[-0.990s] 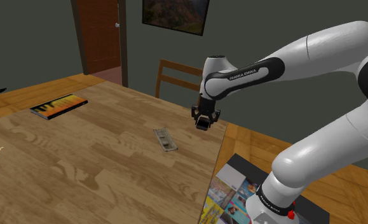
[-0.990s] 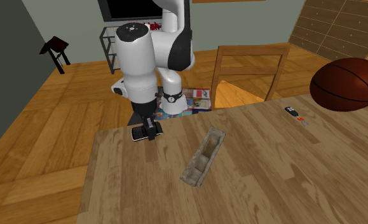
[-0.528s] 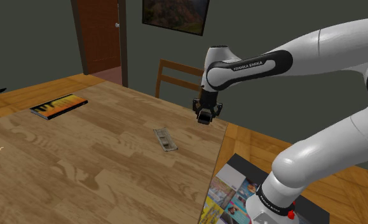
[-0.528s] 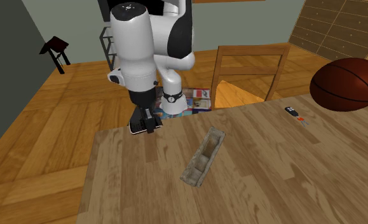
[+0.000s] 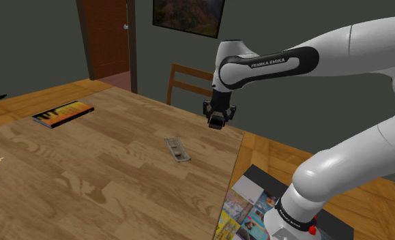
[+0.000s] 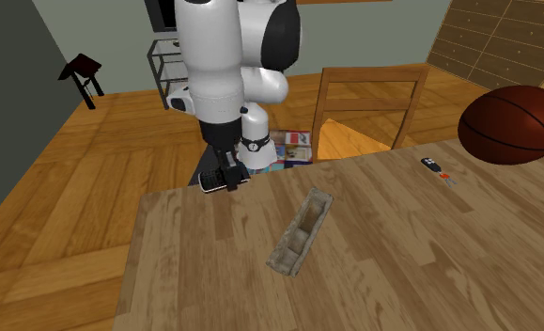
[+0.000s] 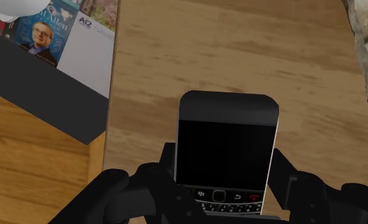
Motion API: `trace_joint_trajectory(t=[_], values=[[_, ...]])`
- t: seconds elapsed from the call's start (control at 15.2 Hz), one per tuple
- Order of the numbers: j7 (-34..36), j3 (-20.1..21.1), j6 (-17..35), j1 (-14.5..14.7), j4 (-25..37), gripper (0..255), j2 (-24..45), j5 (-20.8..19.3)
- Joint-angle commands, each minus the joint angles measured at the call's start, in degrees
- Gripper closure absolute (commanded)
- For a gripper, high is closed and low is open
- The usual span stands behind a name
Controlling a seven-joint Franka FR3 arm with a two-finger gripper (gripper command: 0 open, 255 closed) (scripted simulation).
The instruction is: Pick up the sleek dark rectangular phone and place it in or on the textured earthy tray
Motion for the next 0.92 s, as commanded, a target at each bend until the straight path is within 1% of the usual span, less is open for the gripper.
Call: trace_joint_trajectory(t=[0.0,0.46,0.86], values=[[2.68,1.92,-0.04,0.96,1.26,255,1.24,0.56],[13.20,9.15,-0.76,4.10,8.38,255,7.73,1.09],[22.43,14.66,-1.79,6.40,16.45,255,15.31,-0.98]])
